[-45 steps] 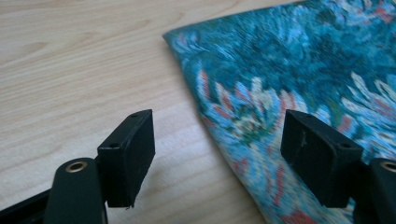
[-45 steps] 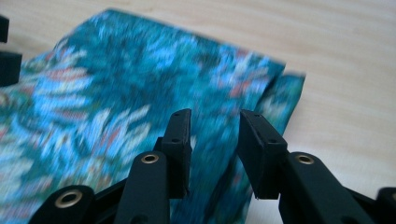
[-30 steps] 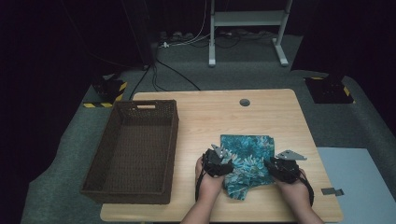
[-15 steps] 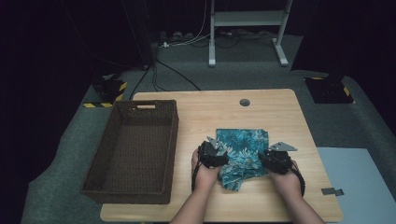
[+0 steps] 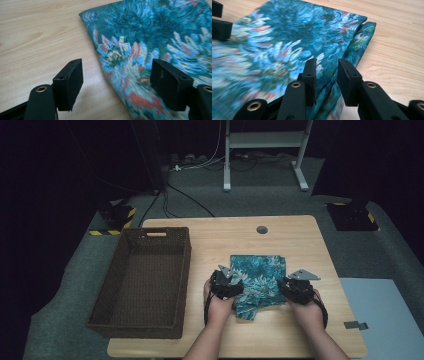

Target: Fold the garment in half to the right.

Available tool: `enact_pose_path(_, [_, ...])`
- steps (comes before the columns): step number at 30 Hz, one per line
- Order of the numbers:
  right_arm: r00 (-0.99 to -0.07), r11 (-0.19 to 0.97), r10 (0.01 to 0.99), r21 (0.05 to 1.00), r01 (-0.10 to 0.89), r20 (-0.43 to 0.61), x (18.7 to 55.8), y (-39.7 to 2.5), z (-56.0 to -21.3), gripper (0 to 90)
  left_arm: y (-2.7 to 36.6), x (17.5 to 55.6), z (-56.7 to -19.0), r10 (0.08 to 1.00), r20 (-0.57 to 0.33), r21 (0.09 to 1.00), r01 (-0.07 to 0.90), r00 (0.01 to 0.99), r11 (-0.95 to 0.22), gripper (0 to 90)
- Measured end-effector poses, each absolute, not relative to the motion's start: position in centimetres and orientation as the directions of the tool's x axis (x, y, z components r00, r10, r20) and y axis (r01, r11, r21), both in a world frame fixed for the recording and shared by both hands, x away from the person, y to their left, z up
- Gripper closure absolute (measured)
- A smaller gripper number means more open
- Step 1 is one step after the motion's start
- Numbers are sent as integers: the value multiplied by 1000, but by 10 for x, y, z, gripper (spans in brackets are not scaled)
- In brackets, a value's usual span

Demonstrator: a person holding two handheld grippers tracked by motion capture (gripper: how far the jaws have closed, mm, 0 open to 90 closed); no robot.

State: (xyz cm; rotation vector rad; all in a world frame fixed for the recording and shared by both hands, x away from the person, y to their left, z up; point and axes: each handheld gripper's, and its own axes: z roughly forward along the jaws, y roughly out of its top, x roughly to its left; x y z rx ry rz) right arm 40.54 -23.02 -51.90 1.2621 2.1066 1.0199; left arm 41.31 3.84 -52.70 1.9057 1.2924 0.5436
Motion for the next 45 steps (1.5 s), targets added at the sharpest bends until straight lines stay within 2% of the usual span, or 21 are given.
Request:
enact_pose_path(7, [-489,297,873,801,520,-7,377,-231,-516,704,38,390,-525,911,-96,786,592,401,-178,267])
enact_pose_path(11, [-493,311,870,784,538,-7,371,-230,-524,699,33,384,-526,907,-73,786,583,415,-204,266])
enact_pose_path(14, [-481,300,877,770,563,9,369,-236,-532,660,30,383,-527,903,-54,783,580,427,-227,264])
enact_pose_path(20, [-492,309,870,778,548,1,363,-235,-531,668,22,382,-536,893,7,763,574,451,-296,264])
enact_pose_path(23, [-498,321,867,776,543,-10,362,-233,-532,701,22,381,-540,892,15,760,575,452,-304,264])
enact_pose_path(26, [-499,337,866,773,537,-31,360,-233,-534,826,22,380,-541,893,16,758,577,449,-304,260])
enact_pose_path(29, [-494,337,868,779,530,-39,359,-235,-531,876,22,380,-541,892,20,758,575,451,-308,258])
enact_pose_path(37, [-485,347,873,759,551,-47,363,-237,-535,868,23,380,-541,891,16,760,574,454,-306,253])
enact_pose_path(45, [-480,341,876,771,538,-53,362,-237,-537,867,35,377,-533,912,-45,780,584,409,-223,249])
